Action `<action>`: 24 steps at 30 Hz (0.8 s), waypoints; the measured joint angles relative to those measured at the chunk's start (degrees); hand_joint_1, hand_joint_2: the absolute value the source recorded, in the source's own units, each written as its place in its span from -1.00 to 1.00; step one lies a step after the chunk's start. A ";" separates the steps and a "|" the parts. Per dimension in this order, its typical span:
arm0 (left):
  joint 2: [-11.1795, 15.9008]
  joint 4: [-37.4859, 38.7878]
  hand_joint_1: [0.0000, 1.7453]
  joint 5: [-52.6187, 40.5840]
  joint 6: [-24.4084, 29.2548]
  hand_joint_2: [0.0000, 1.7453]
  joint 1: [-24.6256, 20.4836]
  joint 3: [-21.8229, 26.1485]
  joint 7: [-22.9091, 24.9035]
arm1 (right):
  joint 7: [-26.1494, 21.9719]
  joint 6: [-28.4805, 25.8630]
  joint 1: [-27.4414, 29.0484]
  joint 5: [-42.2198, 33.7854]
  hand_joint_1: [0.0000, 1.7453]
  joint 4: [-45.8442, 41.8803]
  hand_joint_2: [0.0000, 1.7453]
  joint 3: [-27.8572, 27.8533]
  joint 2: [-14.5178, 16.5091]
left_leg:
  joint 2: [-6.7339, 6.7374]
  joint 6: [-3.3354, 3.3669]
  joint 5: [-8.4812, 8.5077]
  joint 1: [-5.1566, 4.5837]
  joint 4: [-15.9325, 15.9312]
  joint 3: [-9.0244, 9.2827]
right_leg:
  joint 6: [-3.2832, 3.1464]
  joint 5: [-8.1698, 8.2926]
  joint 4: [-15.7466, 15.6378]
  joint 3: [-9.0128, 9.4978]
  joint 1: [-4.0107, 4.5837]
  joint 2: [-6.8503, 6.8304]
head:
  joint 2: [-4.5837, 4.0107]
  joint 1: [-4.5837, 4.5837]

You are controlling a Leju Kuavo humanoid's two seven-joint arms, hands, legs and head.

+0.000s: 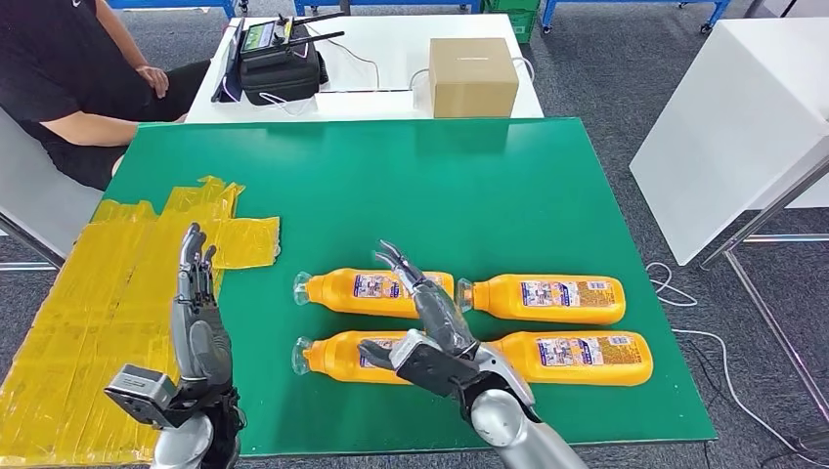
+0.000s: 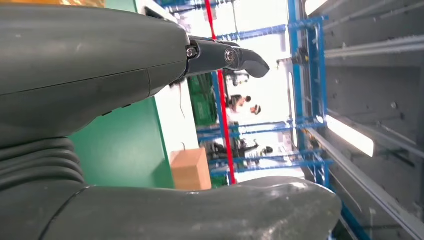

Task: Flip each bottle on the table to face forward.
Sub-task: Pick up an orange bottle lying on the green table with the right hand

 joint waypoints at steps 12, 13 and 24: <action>0.17 0.01 -1.00 0.13 0.07 -1.00 0.25 1.21 -0.02 | 2.04 0.41 -1.72 1.59 -1.00 0.50 1.00 3.72 -2.12 | 0.00 0.00 0.00 0.00 0.00 -0.02 | 0.00 0.00 0.00 -0.01 0.00 0.00 | 0.00 -0.01; 0.17 0.01 -1.00 0.15 0.07 -1.00 0.25 1.21 -0.02 | 2.18 0.43 -1.79 1.72 -1.00 0.51 1.00 3.82 -2.20 | 0.00 0.00 0.00 0.00 0.00 -0.02 | 0.00 0.00 0.00 -0.01 0.00 0.00 | 0.00 -0.01; 0.25 -0.02 -1.00 0.88 -0.23 -1.00 0.60 2.69 0.14 | 11.09 2.42 -3.57 8.30 -1.00 0.55 1.00 7.63 -4.59 | 0.00 0.00 0.00 0.00 0.00 -0.02 | 0.00 0.00 0.00 -0.01 0.00 0.00 | 0.00 -0.01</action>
